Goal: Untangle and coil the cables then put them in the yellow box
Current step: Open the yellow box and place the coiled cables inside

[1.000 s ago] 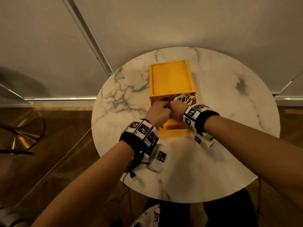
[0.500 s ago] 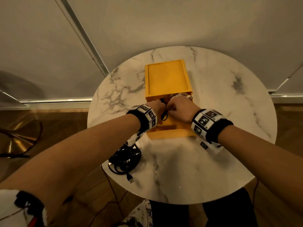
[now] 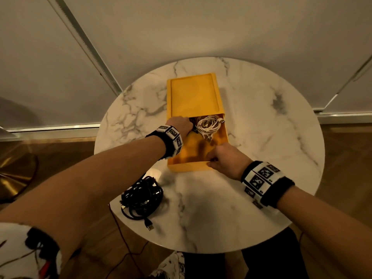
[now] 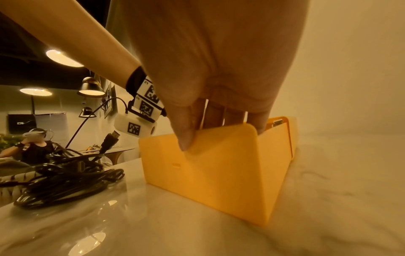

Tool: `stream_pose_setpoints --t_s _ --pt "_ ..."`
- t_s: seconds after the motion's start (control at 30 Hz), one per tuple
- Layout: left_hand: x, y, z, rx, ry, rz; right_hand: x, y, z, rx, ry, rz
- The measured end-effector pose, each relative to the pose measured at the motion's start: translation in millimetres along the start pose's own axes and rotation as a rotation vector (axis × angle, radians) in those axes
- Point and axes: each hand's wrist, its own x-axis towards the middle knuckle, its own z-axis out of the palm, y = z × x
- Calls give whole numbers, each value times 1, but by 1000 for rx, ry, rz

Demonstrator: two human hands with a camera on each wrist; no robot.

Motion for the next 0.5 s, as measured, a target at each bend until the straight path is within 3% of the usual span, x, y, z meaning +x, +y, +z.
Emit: stream_pose_setpoints --t_s 0.3,0.5 --pt "-22 -21 -11 -278 49 -10 -4 2 3 73 66 -39" --pt "-89 -59 8 -794 357 -147 -22 -20 12 127 439 -196"
